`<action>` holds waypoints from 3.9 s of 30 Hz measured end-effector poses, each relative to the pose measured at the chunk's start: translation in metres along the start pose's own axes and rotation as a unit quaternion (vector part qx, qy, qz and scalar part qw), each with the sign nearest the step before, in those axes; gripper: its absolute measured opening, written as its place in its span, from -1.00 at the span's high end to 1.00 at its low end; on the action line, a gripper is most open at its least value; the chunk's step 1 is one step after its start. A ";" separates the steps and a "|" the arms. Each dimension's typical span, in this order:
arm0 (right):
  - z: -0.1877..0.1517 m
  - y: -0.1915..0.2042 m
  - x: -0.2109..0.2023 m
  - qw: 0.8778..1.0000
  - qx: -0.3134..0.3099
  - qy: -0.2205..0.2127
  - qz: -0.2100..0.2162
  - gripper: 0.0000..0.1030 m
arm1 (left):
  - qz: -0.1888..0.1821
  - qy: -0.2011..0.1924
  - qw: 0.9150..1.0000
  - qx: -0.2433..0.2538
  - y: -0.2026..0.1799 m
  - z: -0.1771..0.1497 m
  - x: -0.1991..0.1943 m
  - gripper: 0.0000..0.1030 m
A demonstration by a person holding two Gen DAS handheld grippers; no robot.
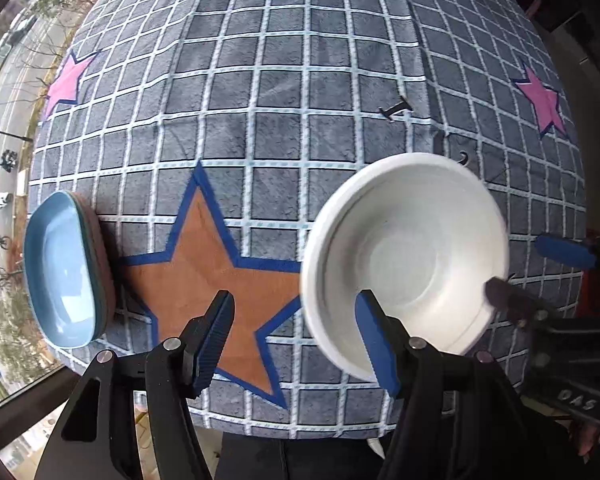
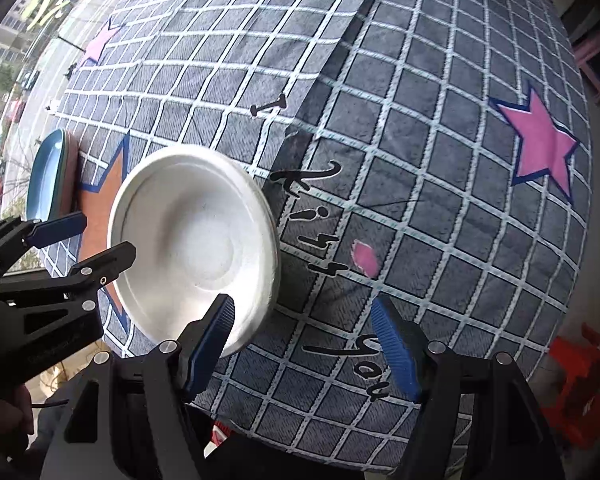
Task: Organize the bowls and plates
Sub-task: 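Move the right gripper to the bowl stack rim and close on it, then lift the bowl stack with the right gripper toward the pale blue plates, then hold the bowl stack over the pale blue plates and lower it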
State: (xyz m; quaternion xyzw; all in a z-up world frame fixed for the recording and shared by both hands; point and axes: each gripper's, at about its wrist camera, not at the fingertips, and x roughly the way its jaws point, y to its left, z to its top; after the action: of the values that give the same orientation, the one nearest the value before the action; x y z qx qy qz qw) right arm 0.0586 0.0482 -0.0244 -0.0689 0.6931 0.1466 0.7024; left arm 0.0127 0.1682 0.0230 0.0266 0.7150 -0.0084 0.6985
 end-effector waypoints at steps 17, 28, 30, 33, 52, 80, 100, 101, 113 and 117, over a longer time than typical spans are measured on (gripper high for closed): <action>0.010 0.041 0.036 0.999 0.001 0.018 -0.042 0.04 | -0.041 0.039 0.996 0.071 -0.017 0.004 0.049 0.11; 0.017 0.086 0.038 0.999 -0.005 0.006 -0.039 0.57 | -0.071 0.031 0.994 0.073 -0.004 -0.007 0.042 0.46; 0.020 0.092 0.031 0.999 -0.006 0.004 -0.037 0.57 | -0.072 0.027 0.994 0.073 -0.001 -0.007 0.034 0.46; 0.027 0.099 0.017 1.000 -0.009 0.004 -0.030 0.57 | -0.071 0.019 0.995 0.065 0.008 -0.006 0.021 0.46; 0.071 0.195 0.000 0.996 -0.081 -0.011 -0.020 0.57 | -0.060 -0.011 0.998 -0.014 0.098 -0.029 -0.045 0.45; 0.101 0.350 0.016 0.982 -0.186 -0.011 -0.012 0.56 | -0.030 -0.020 0.991 -0.127 0.258 -0.078 -0.050 0.43; 0.117 0.360 0.035 0.986 -0.160 0.009 -0.032 0.56 | -0.047 -0.007 0.993 -0.110 0.271 -0.059 -0.029 0.42; 0.118 0.359 0.035 0.986 -0.160 0.009 -0.033 0.56 | -0.047 -0.007 0.993 -0.109 0.271 -0.059 -0.029 0.42; 0.118 0.361 0.037 0.986 -0.163 0.014 -0.034 0.56 | -0.047 -0.004 0.992 -0.117 0.273 -0.055 -0.024 0.42; 0.118 0.361 0.037 0.986 -0.163 0.014 -0.034 0.56 | -0.047 -0.004 0.992 -0.118 0.273 -0.056 -0.024 0.42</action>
State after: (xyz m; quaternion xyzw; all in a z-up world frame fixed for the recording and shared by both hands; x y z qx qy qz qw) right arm 0.0620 0.4301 -0.0195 -0.2079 0.6672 0.2328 0.6763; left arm -0.0287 0.4430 0.0548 -0.0899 0.7090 0.0431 0.6981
